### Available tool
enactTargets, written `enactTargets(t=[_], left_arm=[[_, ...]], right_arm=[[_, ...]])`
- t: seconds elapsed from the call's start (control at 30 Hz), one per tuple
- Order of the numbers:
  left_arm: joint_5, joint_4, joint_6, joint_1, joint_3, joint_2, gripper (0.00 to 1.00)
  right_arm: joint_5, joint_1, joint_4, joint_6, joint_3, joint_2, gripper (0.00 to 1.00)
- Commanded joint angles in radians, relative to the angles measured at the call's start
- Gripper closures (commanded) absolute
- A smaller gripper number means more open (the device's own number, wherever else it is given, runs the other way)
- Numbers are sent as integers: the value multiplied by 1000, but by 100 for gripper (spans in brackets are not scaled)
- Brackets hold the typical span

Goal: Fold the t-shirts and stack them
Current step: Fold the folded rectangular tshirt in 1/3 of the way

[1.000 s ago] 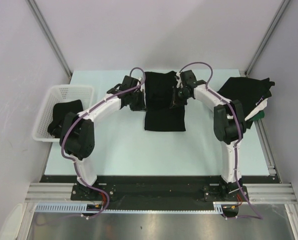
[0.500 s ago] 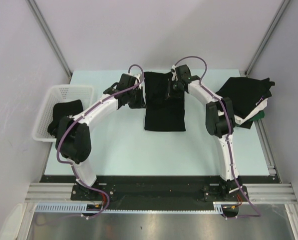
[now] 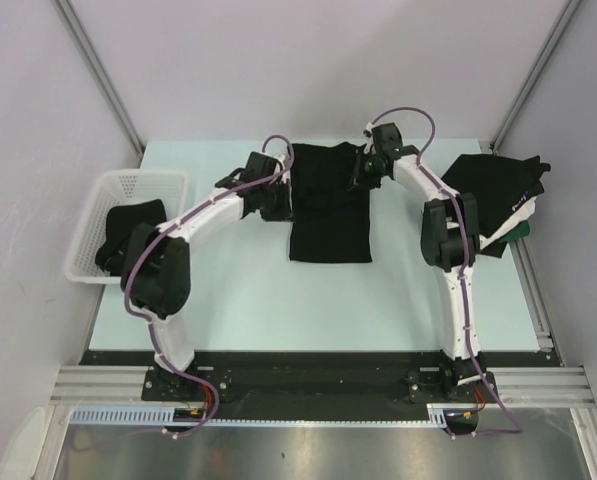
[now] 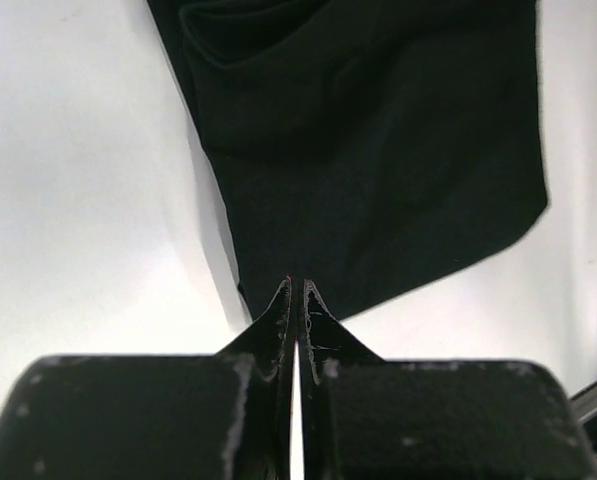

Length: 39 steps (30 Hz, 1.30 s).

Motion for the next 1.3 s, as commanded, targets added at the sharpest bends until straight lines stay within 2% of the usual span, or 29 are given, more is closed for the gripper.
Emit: enactTargets(t=[0.0,0.13,0.27,0.47,0.87,1.0,1.27], left_arm=[[36,46,17,5,71,124,100],[50,63,15,5,163,227,100],[41,34,28,5,309,327,100],[9,-5,63,9,464,424,100],[-42,-18,60,42,666,566,100],[-31,-17,63,43,639,520,100],[-19,-3,60,42,446,307,100]], right_arm=[[-3,7,-12,-24,-25,-143,100],[14,1,-23,-34,-88,-292,100],[-1,-18,-42,-15,-136,-368,100],[-15,-30,-52,-12,-176,-409,100],[25,-33,-109,-60,-205,-430,100],[29,-38,-98,-55,-228,-448,100],[0,-38,-57,-31,-276,-448,100]])
